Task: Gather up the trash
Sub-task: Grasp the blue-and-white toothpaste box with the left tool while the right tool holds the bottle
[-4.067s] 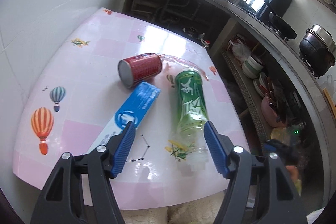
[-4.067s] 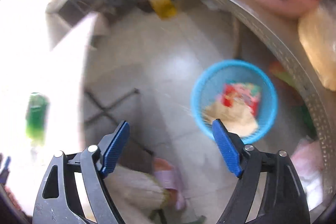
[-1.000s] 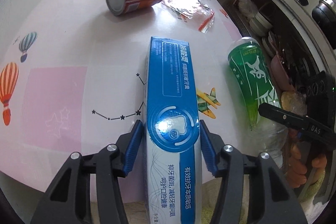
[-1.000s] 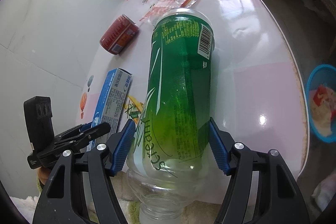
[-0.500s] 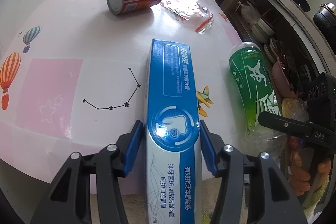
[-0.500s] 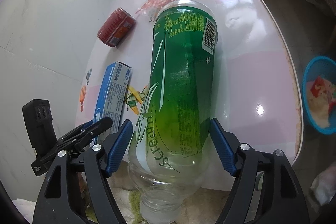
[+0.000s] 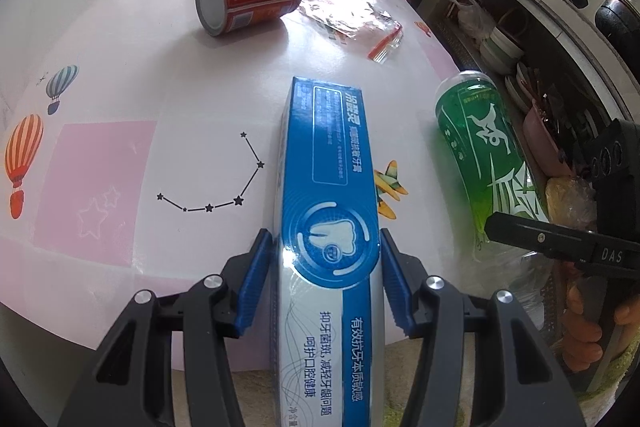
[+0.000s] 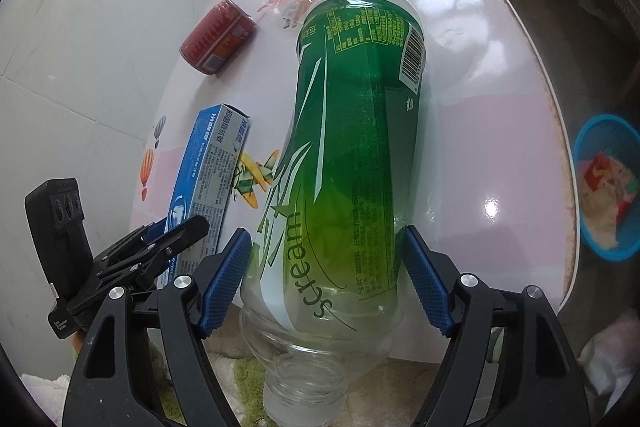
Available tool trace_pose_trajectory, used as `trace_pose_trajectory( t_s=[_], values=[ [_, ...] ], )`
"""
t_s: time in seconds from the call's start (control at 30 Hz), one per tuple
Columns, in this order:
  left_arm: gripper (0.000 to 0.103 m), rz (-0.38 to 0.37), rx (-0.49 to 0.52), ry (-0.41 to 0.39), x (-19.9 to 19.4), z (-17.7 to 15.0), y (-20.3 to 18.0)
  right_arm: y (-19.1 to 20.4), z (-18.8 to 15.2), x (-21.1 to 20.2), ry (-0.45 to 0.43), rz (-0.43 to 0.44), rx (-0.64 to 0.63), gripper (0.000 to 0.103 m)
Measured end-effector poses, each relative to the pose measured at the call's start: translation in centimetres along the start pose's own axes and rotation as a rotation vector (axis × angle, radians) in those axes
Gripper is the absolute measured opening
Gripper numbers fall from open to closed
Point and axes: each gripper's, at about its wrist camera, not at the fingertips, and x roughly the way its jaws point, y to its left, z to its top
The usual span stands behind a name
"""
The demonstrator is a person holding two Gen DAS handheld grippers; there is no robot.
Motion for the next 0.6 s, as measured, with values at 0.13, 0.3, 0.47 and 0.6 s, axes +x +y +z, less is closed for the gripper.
trace_pose_trajectory(
  t_s=[0.13, 0.3, 0.47, 0.6],
  values=[
    [0.052, 0.023, 0.016, -0.006, -0.02, -0.08, -0.27, -0.35, -0.03, -0.28, -0.002, 0.002, 0.006, 0.073],
    [0.052, 0.049, 0.038, -0.015, 0.0, -0.09, -0.38, -0.68, 0.19, -0.47, -0.004, 0.002, 0.015, 0.074],
    [0.052, 0.064, 0.054, -0.021, -0.05, -0.18, -0.5, -0.75, 0.47, -0.36, -0.006, 0.0, 0.025, 0.073],
    [0.052, 0.068, 0.059, -0.022, -0.03, -0.22, -0.59, -0.7, 0.51, -0.36, -0.009, 0.002, 0.028, 0.074]
  ],
)
